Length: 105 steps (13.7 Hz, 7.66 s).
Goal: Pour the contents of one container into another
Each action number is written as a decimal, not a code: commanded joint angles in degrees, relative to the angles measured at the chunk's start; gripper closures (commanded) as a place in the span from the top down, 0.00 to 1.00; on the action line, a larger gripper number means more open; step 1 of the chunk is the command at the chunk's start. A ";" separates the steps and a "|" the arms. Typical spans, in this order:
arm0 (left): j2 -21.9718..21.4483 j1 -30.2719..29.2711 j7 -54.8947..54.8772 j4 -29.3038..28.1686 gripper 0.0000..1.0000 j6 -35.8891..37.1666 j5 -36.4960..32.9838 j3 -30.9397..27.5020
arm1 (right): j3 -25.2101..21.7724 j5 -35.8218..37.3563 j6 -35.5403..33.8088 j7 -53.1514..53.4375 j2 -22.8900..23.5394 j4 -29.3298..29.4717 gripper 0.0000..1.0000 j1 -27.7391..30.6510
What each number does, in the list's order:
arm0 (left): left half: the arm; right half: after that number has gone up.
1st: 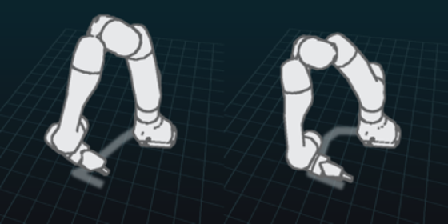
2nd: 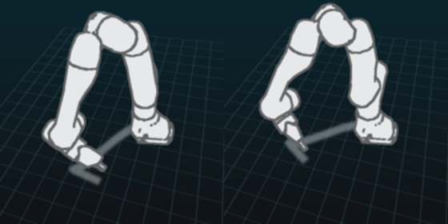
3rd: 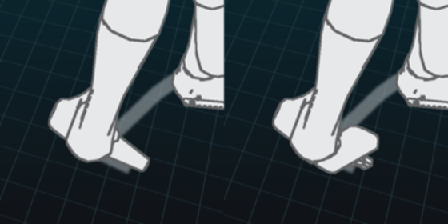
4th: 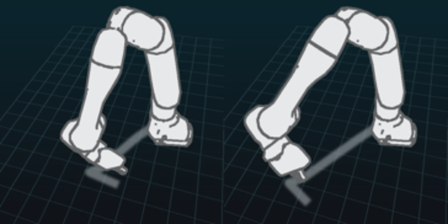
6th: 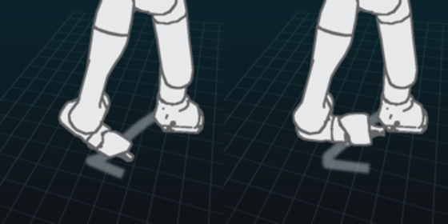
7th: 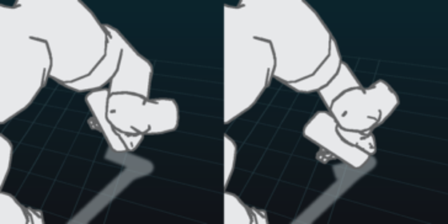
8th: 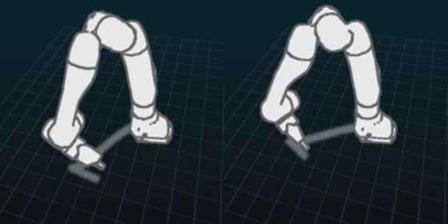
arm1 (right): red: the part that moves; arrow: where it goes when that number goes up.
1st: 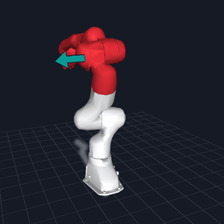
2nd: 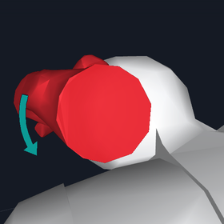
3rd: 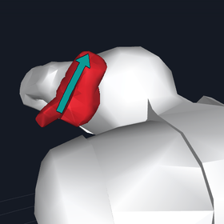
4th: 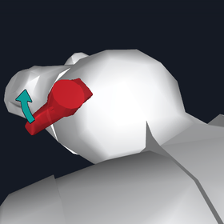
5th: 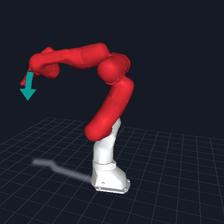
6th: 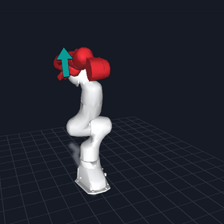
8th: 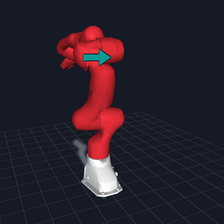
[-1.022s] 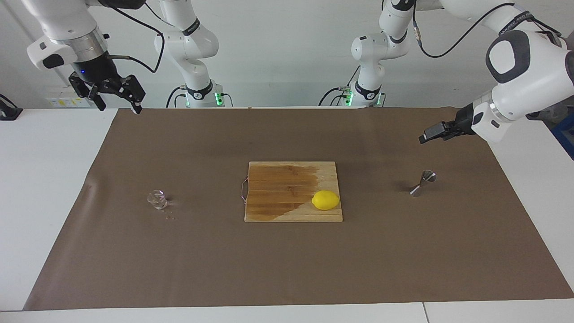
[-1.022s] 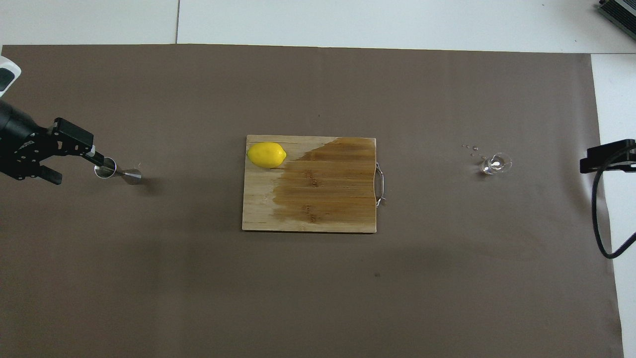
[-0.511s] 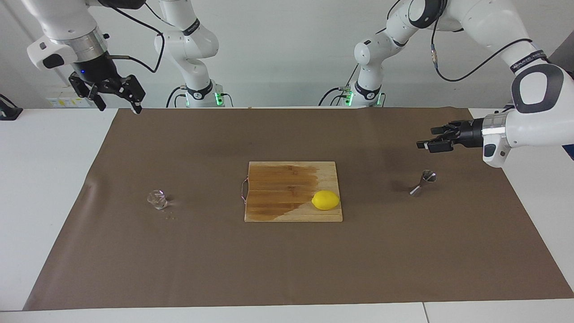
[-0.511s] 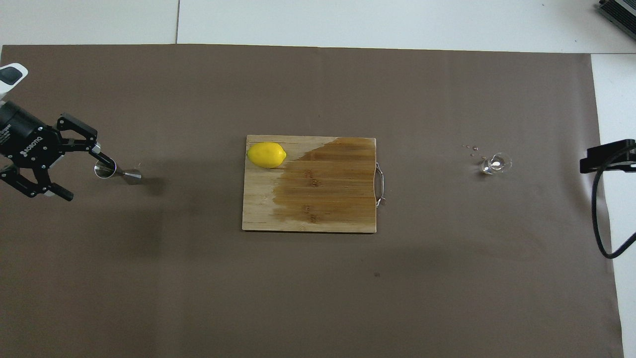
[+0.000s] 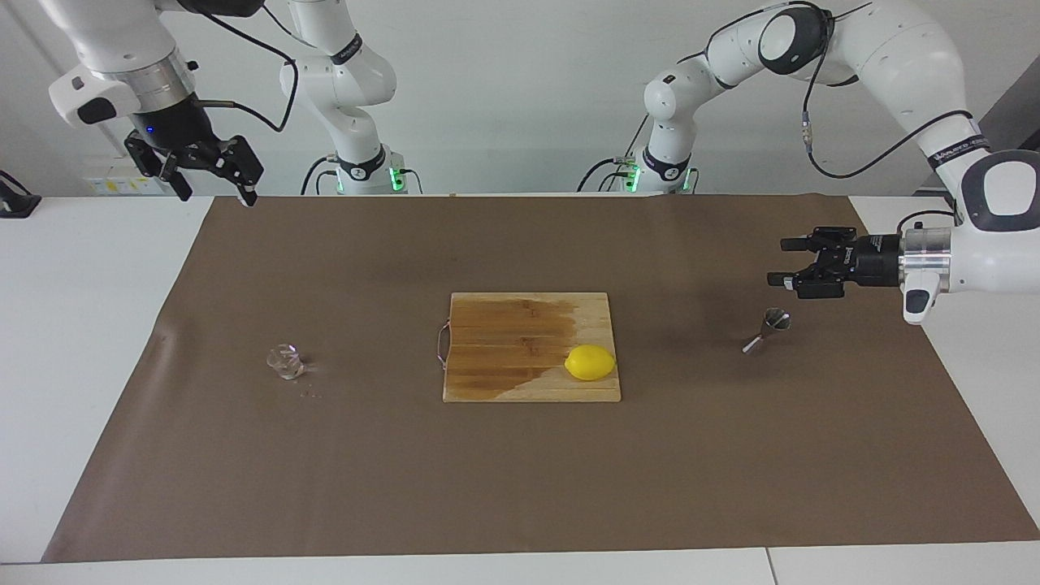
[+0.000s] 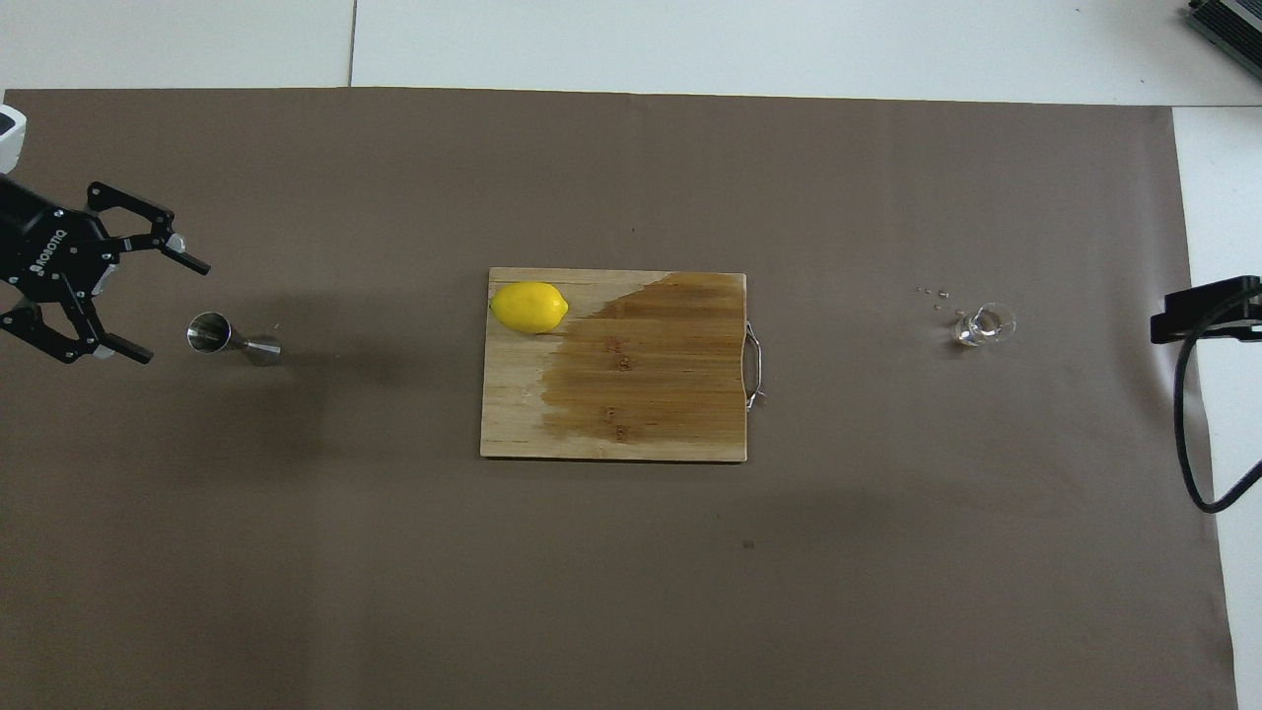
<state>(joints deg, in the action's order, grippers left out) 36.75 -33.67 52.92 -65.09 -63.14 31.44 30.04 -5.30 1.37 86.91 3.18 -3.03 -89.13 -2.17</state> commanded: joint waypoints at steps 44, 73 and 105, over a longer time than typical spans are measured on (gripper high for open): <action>8.95 -2.81 -0.27 -19.55 1.00 -6.65 29.74 -17.30 | 0.29 0.39 0.89 0.08 -1.37 -1.75 1.00 0.06; 10.79 -3.60 -4.41 -21.22 1.00 -8.49 28.24 -17.21 | 0.29 0.39 0.89 0.08 -1.37 -1.75 1.00 0.06; 9.57 0.96 -5.55 -20.78 0.36 -9.37 36.92 -17.21 | 0.29 0.39 0.89 0.16 -1.37 -1.75 1.00 0.06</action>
<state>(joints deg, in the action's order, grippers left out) 48.04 -35.29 47.93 -84.90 -72.00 65.43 13.52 -5.30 1.37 86.91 3.18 -3.03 -89.13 -2.17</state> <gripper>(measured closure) 0.507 0.000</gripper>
